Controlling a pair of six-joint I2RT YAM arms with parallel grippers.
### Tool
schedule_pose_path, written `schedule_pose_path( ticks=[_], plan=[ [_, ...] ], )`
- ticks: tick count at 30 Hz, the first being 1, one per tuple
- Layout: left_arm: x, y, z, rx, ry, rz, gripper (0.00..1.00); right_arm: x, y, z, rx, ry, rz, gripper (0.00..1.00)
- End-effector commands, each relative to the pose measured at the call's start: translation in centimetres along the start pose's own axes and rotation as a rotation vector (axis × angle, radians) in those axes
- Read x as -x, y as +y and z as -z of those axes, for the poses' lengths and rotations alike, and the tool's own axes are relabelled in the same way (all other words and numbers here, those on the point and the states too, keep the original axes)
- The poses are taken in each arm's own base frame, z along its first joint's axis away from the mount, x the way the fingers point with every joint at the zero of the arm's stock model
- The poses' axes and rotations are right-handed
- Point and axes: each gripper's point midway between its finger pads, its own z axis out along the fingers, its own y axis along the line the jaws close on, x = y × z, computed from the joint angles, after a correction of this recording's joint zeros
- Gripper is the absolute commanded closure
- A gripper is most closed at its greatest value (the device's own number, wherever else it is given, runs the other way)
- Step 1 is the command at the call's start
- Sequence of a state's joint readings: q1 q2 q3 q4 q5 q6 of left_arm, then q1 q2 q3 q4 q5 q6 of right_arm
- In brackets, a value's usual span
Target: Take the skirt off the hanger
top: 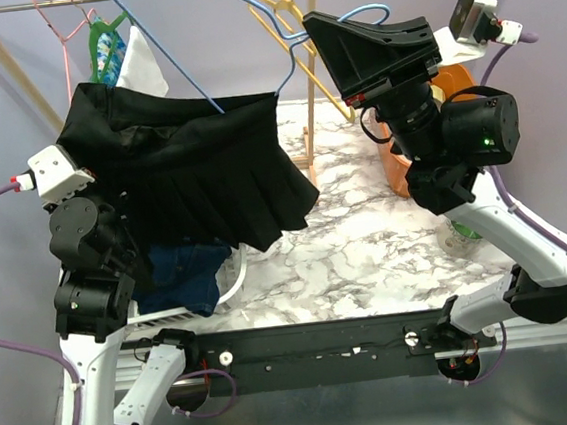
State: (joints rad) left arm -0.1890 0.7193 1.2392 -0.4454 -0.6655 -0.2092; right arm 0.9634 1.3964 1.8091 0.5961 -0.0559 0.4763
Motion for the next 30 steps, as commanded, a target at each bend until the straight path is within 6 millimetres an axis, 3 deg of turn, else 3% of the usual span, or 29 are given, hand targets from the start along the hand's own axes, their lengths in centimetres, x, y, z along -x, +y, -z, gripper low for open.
schedule_pose_path(
  ticks=[1,5,11,16,18,23,25,26,28,29,30],
  plan=[
    [1.1,3.0,-0.3,0.167,-0.062,-0.033,1.0,5.8,4.7,-0.8,0.186,-0.147,0.002,0.99],
    [0.7,4.6,-1.0,0.29,-0.067,-0.117,1.0,6.0,5.3,-1.4,0.212,-0.132,0.002,0.99],
    [-1.8,3.1,-1.7,0.229,-0.006,-0.078,1.0,7.8,5.3,-2.5,0.196,-0.205,-0.018,0.99],
    [-2.3,2.8,-2.0,0.219,-0.001,-0.078,1.0,9.3,0.9,-2.1,-0.033,-0.345,-0.155,0.99],
    [-2.5,2.9,-1.9,0.223,0.006,-0.082,1.0,9.8,0.3,-2.1,-0.058,-0.384,-0.188,0.99],
    [-1.9,3.3,-1.3,0.224,-0.024,-0.036,1.0,7.8,0.3,-4.1,0.005,-0.352,-0.264,0.99],
    [-2.0,3.1,-1.2,0.209,-0.012,-0.026,1.0,8.7,0.9,-4.8,0.026,-0.369,-0.305,0.99],
    [-2.1,3.0,-1.3,0.21,-0.005,-0.029,1.0,7.1,-0.1,-5.4,0.008,-0.35,-0.314,0.99],
    [-2.7,3.2,-1.5,0.23,0.015,-0.052,1.0,6.0,-1.1,-6.0,-0.028,-0.338,-0.344,0.99],
    [-2.7,3.2,-1.6,0.233,0.014,-0.052,1.0,6.6,-0.9,-6.2,-0.017,-0.357,-0.351,0.99],
    [-2.5,3.2,-1.5,0.232,0.007,-0.052,1.0,5.5,-1.5,-6.5,-0.022,-0.344,-0.346,0.99]
  ],
)
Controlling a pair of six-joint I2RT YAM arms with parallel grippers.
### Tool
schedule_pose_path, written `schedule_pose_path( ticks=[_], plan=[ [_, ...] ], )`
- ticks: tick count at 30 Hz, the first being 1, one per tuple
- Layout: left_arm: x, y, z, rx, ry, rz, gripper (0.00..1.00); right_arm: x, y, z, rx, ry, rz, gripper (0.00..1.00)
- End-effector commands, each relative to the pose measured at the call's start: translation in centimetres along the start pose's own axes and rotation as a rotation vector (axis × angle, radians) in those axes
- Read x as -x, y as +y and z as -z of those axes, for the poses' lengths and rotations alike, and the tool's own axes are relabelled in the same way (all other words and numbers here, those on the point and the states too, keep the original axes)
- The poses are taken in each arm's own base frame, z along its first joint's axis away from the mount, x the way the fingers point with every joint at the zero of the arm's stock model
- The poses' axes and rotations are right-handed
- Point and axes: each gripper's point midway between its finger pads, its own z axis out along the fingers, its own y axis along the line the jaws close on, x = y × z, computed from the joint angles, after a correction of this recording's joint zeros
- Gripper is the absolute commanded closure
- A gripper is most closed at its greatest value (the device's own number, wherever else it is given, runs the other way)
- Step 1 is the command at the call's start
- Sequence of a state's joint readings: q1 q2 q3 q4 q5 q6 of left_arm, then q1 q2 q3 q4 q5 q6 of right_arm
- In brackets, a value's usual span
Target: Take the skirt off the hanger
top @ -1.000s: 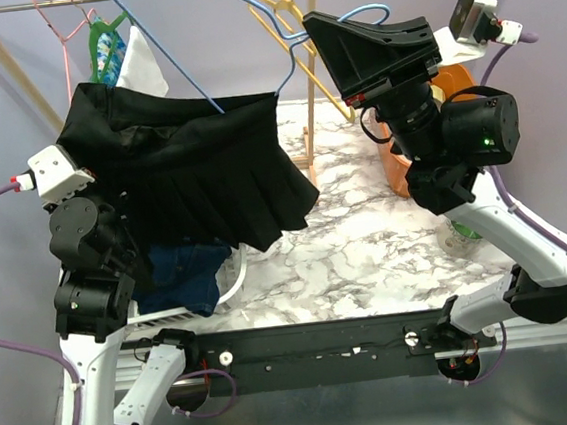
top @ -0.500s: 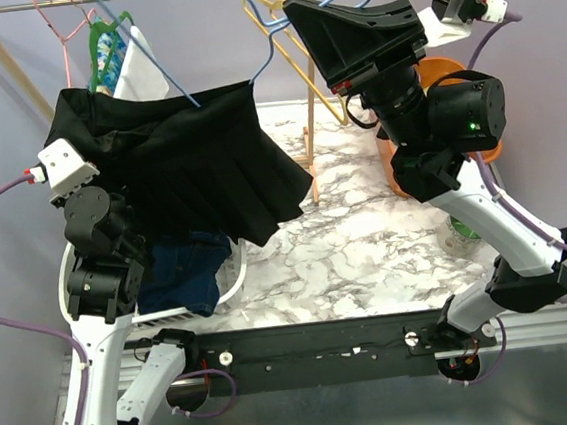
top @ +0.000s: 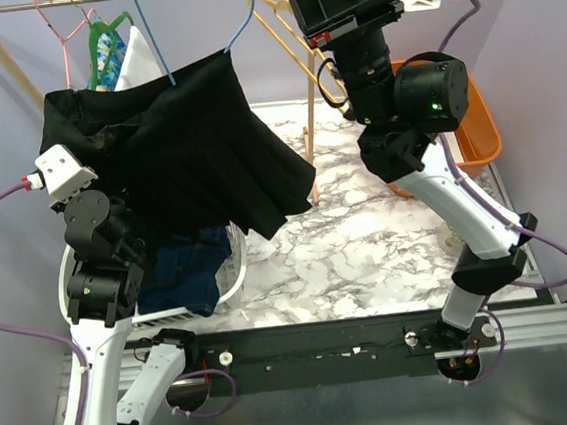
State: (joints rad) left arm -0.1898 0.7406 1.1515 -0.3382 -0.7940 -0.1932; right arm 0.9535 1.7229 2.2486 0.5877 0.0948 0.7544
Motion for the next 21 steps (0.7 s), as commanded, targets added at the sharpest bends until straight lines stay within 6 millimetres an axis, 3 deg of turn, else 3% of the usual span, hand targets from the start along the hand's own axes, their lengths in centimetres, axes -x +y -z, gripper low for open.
schedule_pose_path(
  ticks=[1,7,11,13,15,16,18,19,21],
  plan=[
    [-0.6,1.7,-0.2,0.096,0.016,-0.029,1.0,4.3,2.3,-1.4,0.05,-0.143,-0.074,0.99],
    [0.9,1.3,0.2,0.052,-0.016,0.005,1.0,2.4,-0.1,-0.9,-0.007,-0.122,-0.07,0.99],
    [1.7,0.8,0.3,0.027,-0.03,0.022,1.0,0.7,-1.3,-1.9,-0.022,-0.095,-0.085,0.99],
    [3.0,2.1,0.3,0.096,-0.069,0.008,1.0,0.1,-1.1,-2.2,0.01,-0.09,-0.126,0.99],
    [4.1,3.7,0.6,0.171,-0.104,-0.038,1.0,-0.9,-2.3,-2.0,-0.018,-0.08,-0.153,0.99],
    [5.0,3.7,0.7,0.173,-0.138,-0.011,1.0,-0.5,-2.1,-1.9,-0.012,-0.105,-0.206,0.99],
    [5.3,2.8,0.9,0.11,-0.145,0.052,1.0,-0.8,-2.3,-1.6,-0.008,-0.107,-0.237,0.99],
    [5.1,1.0,1.0,-0.001,-0.139,0.068,1.0,-0.5,-1.9,-1.6,0.014,-0.109,-0.236,0.99],
    [4.2,-0.8,1.5,-0.115,-0.126,0.138,1.0,-0.4,-1.6,-1.6,0.024,-0.113,-0.252,0.99]
  ],
)
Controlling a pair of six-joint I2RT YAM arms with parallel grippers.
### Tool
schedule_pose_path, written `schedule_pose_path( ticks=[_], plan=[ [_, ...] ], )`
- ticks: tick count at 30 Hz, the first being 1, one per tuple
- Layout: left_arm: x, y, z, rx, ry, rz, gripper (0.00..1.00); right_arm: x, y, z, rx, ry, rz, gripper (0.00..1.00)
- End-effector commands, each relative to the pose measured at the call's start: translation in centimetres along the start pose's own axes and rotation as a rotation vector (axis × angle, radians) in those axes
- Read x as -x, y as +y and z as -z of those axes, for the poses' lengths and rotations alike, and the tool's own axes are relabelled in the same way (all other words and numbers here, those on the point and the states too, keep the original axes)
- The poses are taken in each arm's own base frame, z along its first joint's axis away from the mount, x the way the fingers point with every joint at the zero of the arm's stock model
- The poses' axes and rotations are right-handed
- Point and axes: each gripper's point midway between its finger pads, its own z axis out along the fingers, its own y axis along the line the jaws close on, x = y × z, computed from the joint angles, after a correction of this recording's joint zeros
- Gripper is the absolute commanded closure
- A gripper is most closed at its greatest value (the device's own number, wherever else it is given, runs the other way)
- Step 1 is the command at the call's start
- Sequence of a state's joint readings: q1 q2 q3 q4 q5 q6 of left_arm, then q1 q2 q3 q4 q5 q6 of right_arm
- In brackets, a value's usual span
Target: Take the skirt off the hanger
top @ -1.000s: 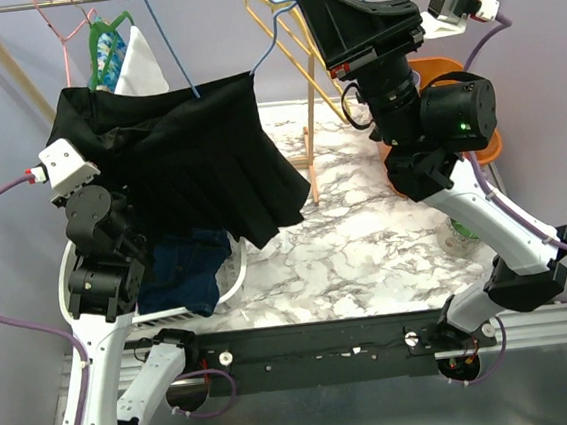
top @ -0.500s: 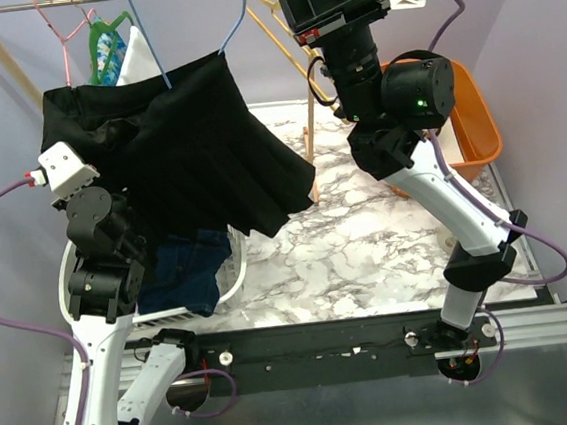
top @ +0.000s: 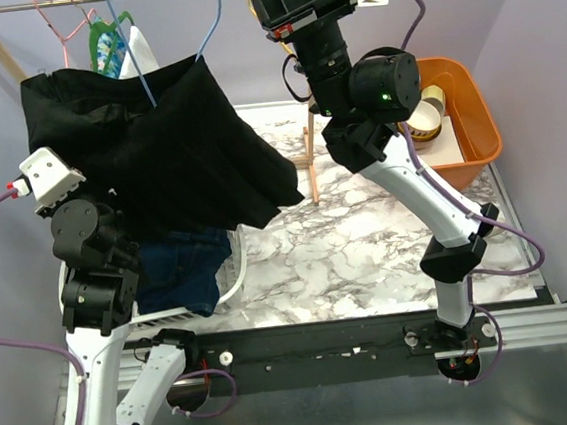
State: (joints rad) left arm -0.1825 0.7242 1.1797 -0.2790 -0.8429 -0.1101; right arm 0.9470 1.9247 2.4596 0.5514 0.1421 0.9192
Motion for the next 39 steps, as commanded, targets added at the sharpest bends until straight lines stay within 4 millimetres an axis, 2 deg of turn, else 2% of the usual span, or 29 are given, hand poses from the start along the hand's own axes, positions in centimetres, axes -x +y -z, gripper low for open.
schedule_pose_path(
  ticks=[1,3,5,9,12,14,17,18,19,21,22,23,24,25,26,28,29,31,32,35,36,38,39],
  plan=[
    [1.5,-4.1,1.6,-0.27,-0.044,0.178,1.0,2.8,3.0,-0.3,0.088,-0.095,-0.125,0.99],
    [1.4,-5.6,2.4,-0.369,-0.045,0.213,1.0,2.5,2.3,-0.2,0.073,-0.094,-0.137,0.99],
    [2.2,-7.1,3.3,-0.469,-0.062,0.25,1.0,2.2,1.7,0.0,0.062,-0.092,-0.162,0.99],
    [3.8,-6.1,3.6,-0.438,-0.073,0.25,1.0,1.1,0.4,0.3,0.035,-0.074,-0.209,0.99],
    [3.6,-6.4,3.9,-0.466,-0.069,0.236,1.0,0.6,0.1,0.0,0.054,-0.079,-0.277,0.99],
    [3.4,-6.4,3.9,-0.467,-0.068,0.244,1.0,0.9,1.2,-0.3,0.087,-0.069,-0.255,0.99],
    [3.3,-3.8,2.6,-0.296,-0.048,0.19,1.0,1.2,2.3,0.1,0.077,-0.034,-0.192,0.99],
    [3.0,-3.1,1.5,-0.227,-0.036,0.098,1.0,1.3,2.4,0.3,0.073,-0.028,-0.18,0.99],
    [4.6,-1.0,1.1,-0.113,-0.065,0.079,1.0,2.0,3.3,0.5,0.094,-0.035,-0.136,0.99],
    [5.7,-0.3,0.2,-0.043,-0.1,0.005,1.0,2.8,4.8,1.3,0.114,-0.017,-0.082,0.99],
    [7.4,0.8,0.2,0.014,-0.141,-0.043,1.0,3.1,5.4,1.6,0.132,-0.013,-0.025,0.99],
    [8.2,1.3,0.1,0.048,-0.153,-0.059,1.0,3.0,6.0,2.0,0.146,0.009,0.002,0.99],
    [8.6,1.6,-0.3,0.09,-0.153,-0.08,1.0,2.4,5.1,2.7,0.12,0.031,0.025,0.99],
    [10.1,2.5,-0.1,0.132,-0.179,-0.119,1.0,3.9,6.9,3.0,0.139,0.016,0.06,0.99],
    [10.5,3.4,0.0,0.195,-0.183,-0.132,1.0,4.5,7.2,3.3,0.133,0.007,0.077,0.99],
    [11.1,3.9,-0.4,0.251,-0.207,-0.174,1.0,5.3,7.7,4.3,0.126,0.009,0.143,0.99],
    [11.0,4.6,-0.3,0.299,-0.189,-0.254,1.0,5.5,7.6,4.6,0.114,0.007,0.161,0.99],
    [11.1,5.0,-0.4,0.347,-0.197,-0.283,1.0,5.6,7.2,5.3,0.097,0.017,0.21,0.99],
    [11.3,5.3,-0.3,0.366,-0.191,-0.337,1.0,6.4,8.2,5.5,0.109,0.009,0.223,0.99],
    [11.6,5.3,-0.4,0.381,-0.186,-0.35,1.0,7.1,8.8,6.2,0.108,0.014,0.269,0.99],
    [11.5,4.2,-0.9,0.329,-0.201,-0.293,1.0,7.2,8.8,6.5,0.105,0.015,0.276,0.99],
    [10.4,3.1,-1.2,0.246,-0.134,-0.326,1.0,7.0,8.4,7.0,0.098,0.028,0.305,0.99],
    [9.8,2.3,-1.4,0.203,-0.123,-0.252,1.0,7.3,8.6,7.2,0.095,0.027,0.314,0.99]
  ],
)
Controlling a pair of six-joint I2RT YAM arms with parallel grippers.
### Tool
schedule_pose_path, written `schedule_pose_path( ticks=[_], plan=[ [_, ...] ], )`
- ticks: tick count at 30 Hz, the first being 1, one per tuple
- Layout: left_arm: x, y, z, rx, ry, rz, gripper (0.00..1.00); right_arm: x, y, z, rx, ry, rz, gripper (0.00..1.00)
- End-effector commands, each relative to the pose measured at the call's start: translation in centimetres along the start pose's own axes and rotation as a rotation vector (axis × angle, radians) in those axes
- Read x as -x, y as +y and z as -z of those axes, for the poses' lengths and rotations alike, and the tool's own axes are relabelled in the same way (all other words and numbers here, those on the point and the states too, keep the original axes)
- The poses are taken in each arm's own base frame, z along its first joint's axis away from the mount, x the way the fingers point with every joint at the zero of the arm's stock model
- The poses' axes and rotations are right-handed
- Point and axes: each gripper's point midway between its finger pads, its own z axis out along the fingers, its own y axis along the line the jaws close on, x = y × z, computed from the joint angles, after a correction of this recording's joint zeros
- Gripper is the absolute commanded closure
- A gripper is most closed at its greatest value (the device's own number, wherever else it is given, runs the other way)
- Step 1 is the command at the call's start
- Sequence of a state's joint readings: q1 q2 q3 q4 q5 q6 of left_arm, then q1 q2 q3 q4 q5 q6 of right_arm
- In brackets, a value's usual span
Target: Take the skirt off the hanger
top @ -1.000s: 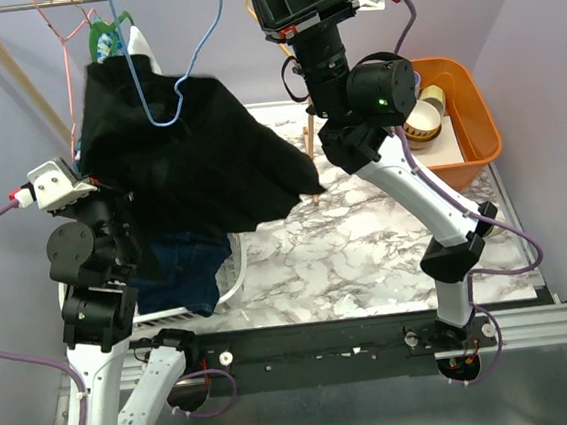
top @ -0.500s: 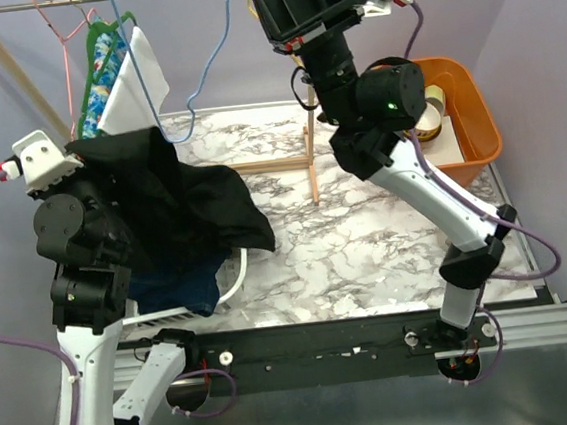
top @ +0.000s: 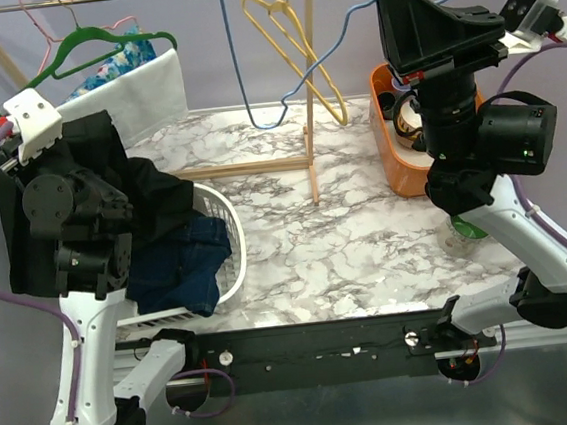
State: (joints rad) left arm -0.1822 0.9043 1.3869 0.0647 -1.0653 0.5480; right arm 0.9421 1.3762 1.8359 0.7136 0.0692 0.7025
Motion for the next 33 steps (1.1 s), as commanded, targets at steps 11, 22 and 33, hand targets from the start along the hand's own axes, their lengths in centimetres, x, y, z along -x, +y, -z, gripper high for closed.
schedule_pose_path(
  ticks=[11,22,33],
  plan=[
    [-8.3,-9.7,7.8,-0.624,0.392,0.203,1.0,-1.5,-3.3,3.9,-0.099,0.078,0.199,0.99],
    [-18.6,-10.2,11.8,-0.558,0.633,0.262,0.21,-1.2,-3.4,5.2,-0.116,0.083,0.187,0.99],
    [-14.8,-8.7,6.8,-0.265,0.606,0.242,0.01,-0.4,-3.5,6.3,-0.17,0.131,0.253,0.99]
  ],
)
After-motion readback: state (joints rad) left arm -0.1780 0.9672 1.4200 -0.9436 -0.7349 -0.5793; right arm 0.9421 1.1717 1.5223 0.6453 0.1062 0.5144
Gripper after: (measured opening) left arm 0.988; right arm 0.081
